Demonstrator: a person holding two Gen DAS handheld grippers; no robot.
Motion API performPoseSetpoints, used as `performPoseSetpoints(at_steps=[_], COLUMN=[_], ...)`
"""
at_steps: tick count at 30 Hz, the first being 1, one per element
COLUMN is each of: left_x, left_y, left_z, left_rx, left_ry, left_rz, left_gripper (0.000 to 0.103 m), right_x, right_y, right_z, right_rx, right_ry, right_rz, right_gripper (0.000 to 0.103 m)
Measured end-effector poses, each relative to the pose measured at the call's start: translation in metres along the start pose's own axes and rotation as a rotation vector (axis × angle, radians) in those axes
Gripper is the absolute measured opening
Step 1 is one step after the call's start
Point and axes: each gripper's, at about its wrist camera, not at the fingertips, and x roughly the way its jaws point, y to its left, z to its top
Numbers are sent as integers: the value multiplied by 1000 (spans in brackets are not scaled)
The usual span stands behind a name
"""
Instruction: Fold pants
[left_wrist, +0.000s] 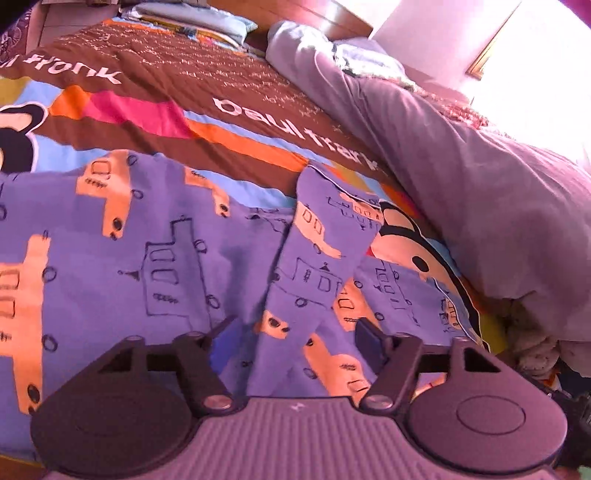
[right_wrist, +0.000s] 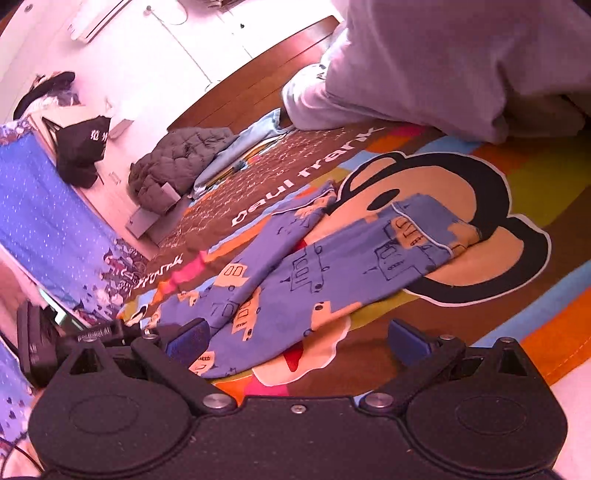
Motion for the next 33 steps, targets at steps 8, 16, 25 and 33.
performPoseSetpoints(at_steps=[8,16,25,33], left_x=[-7,2,3,-3], left_y=[41,39,42,42], left_z=[-7,-7,-6,-10], left_rx=[-181,-174,-197,-212], left_ry=[-52,-36,-36,-79], left_rz=[-213,-166,-143,-131], left_gripper=[51,44,31,13], right_x=[27,158,326,362], right_y=[13,79,143,166], right_z=[18,117,163,143], right_rx=[-97,-277,-187,-298], right_ry=[145,366,582,603], right_rz=[-112,-256,-355,-502], right_gripper=[102,102,76,19])
